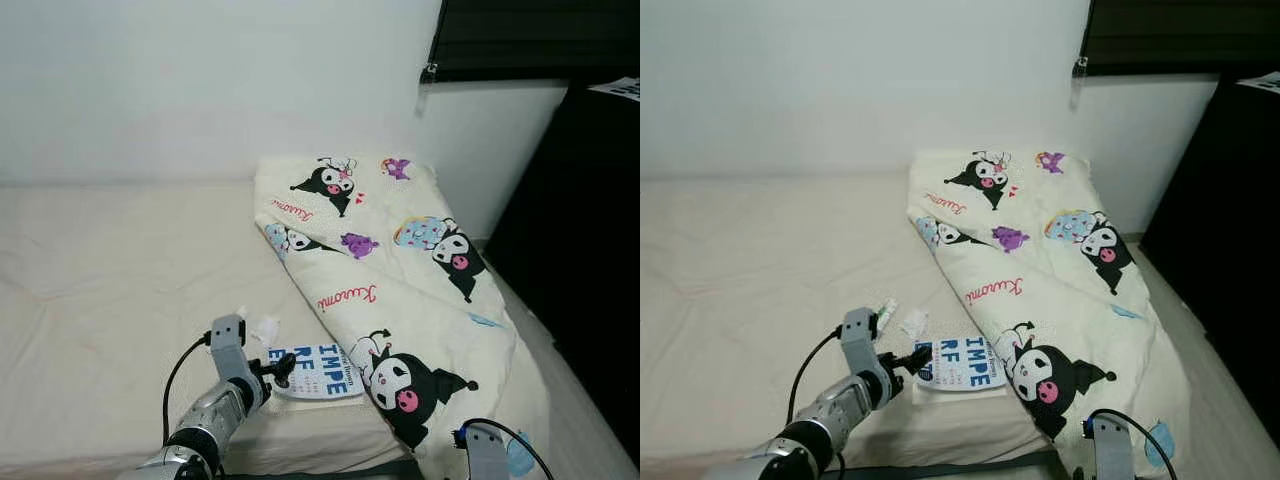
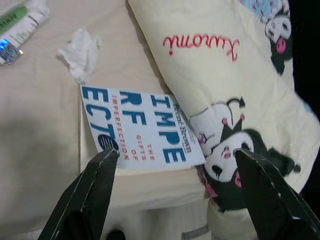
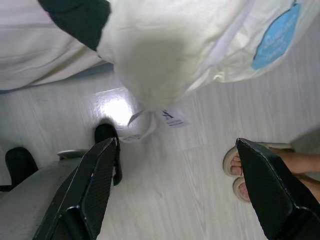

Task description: Clean up the room

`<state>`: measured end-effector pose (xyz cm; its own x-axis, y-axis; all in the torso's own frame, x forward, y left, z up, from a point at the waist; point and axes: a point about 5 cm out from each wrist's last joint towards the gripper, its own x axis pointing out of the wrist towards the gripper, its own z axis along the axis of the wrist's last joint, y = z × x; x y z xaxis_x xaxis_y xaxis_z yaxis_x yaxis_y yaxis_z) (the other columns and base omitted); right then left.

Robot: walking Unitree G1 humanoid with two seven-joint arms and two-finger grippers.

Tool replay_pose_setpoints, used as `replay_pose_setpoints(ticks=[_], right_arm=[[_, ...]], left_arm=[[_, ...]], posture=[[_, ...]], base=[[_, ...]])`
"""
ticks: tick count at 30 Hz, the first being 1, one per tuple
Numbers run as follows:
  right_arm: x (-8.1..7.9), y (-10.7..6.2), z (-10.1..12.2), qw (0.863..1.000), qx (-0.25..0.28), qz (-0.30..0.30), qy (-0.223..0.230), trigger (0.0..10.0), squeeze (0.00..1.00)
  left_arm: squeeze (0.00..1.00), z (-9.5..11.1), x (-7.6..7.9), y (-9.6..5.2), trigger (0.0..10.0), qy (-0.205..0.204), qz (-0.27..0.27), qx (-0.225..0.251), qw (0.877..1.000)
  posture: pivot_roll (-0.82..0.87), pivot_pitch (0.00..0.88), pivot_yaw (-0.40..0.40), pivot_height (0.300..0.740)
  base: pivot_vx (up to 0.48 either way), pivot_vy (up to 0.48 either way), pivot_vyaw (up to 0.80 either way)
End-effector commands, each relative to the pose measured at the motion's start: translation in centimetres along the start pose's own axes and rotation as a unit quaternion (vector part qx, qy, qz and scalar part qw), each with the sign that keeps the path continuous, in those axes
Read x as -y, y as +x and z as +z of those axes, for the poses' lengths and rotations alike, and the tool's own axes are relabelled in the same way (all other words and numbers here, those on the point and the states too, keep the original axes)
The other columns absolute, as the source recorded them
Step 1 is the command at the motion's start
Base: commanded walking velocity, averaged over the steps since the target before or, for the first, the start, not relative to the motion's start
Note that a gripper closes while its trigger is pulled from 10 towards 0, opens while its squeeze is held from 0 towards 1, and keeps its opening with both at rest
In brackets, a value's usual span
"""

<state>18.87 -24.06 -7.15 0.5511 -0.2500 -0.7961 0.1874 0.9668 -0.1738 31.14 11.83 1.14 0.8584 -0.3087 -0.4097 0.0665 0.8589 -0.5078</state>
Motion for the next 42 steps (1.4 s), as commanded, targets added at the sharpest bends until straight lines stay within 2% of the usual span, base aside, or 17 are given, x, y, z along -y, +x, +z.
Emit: replay_pose_setpoints(ticks=[1,8,10,16,17,19,23,25,26,28,29,31,33,37,39,40,42], right_arm=[[-0.1,0.0,0.0,1.000,0.000,0.002,0.010,10.0,0.00],[-0.1,0.1,1.2,0.999,0.024,0.004,0.031,10.0,0.00],[0.3,0.2,4.1,0.995,0.078,0.006,0.067,10.0,0.00],[0.5,0.2,6.4,0.990,0.119,0.013,0.081,10.0,0.00],[0.3,0.1,7.7,0.985,0.139,0.027,0.099,10.0,0.00],[-0.7,-0.3,11.0,0.966,0.186,0.093,0.156,10.0,0.00],[-1.9,-0.6,12.2,0.953,0.200,0.143,0.178,10.0,0.00],[-3.7,-1.0,13.3,0.933,0.209,0.208,0.208,10.0,0.00],[-3.7,-1.0,13.3,0.933,0.209,0.208,0.208,10.0,0.00],[-5.8,-1.6,14.5,0.903,0.216,0.277,0.246,10.0,0.00],[-5.8,-1.6,14.5,0.903,0.216,0.277,0.246,10.0,0.00],[-7.1,-2.0,14.9,0.889,0.217,0.310,0.257,10.0,0.00],[-9.5,-2.7,15.3,0.869,0.218,0.364,0.255,10.0,0.00],[-10.7,-3.3,16.0,0.855,0.224,0.390,0.258,10.0,0.00],[-10.8,-4.3,18.5,0.818,0.260,0.423,0.289,10.0,0.00],[-10.8,-4.3,18.5,0.818,0.260,0.423,0.289,10.0,0.00],[-10.6,-5.1,20.4,0.794,0.284,0.441,0.307,10.0,0.00]], left_arm=[[0.00,-0.1,0.0,0.0,10.0,-0.005,0.005,0.000,1.000],[0.00,-0.5,0.2,0.1,10.0,-0.036,0.014,0.001,0.999],[0.00,-0.9,0.2,0.0,10.0,-0.048,0.016,-0.003,0.999],[0.00,-1.4,-0.4,-0.3,10.0,-0.043,0.029,-0.011,0.999],[0.00,-1.6,-0.8,-0.5,10.0,-0.041,0.037,-0.014,0.998],[0.00,-2.1,-1.8,-1.0,10.0,-0.023,0.053,-0.024,0.998],[0.00,-2.4,-2.2,-1.3,10.0,-0.007,0.057,-0.030,0.998],[0.00,-2.8,-3.0,-1.8,10.0,0.012,0.068,-0.036,0.997],[0.00,-2.8,-3.0,-1.8,10.0,0.012,0.068,-0.036,0.997],[0.00,-3.2,-4.4,-2.6,10.0,0.016,0.090,-0.039,0.995],[0.00,-3.2,-4.4,-2.6,10.0,0.016,0.090,-0.039,0.995],[0.00,-3.3,-5.1,-3.0,10.0,0.015,0.102,-0.038,0.994],[0.00,-3.6,-6.2,-3.8,10.0,0.014,0.115,-0.035,0.993],[0.00,-3.8,-6.8,-4.2,10.0,0.017,0.118,-0.034,0.992],[0.00,-4.4,-7.4,-5.0,10.0,0.024,0.119,-0.038,0.992],[0.00,-4.4,-7.4,-5.0,10.0,0.024,0.119,-0.038,0.992],[0.00,-4.9,-8.0,-5.6,10.0,0.031,0.117,-0.040,0.992]], posture=[[-0.11,0.076,0.004,0.685],[-0.11,0.084,0.007,0.660],[-0.11,0.087,0.005,0.645],[-0.11,0.090,0.005,0.625],[-0.11,0.091,0.005,0.620],[-0.11,0.095,0.005,0.605],[-0.10,0.099,0.007,0.595],[-0.10,0.110,0.012,0.585],[-0.10,0.110,0.012,0.585],[-0.09,0.128,0.019,0.575],[-0.09,0.128,0.019,0.575],[-0.07,0.145,0.024,0.570],[-0.05,0.177,0.034,0.560],[-0.04,0.182,0.035,0.550],[-0.01,0.238,0.059,0.540],[-0.01,0.238,0.059,0.540],[0.01,0.270,0.068,0.530]], base=[[0.000,0.000,0.00],[0.000,0.000,0.00],[0.000,0.000,0.00],[0.000,0.000,0.00],[0.000,0.000,0.00],[0.000,0.000,0.00],[0.000,0.000,0.00],[0.000,0.000,0.00],[0.000,0.000,0.00],[0.000,0.000,0.00],[0.000,0.000,0.00],[0.000,0.000,0.00],[0.000,0.000,0.00],[0.000,0.000,0.00],[0.000,0.000,0.00],[0.000,0.000,0.00],[0.000,0.000,0.00]])
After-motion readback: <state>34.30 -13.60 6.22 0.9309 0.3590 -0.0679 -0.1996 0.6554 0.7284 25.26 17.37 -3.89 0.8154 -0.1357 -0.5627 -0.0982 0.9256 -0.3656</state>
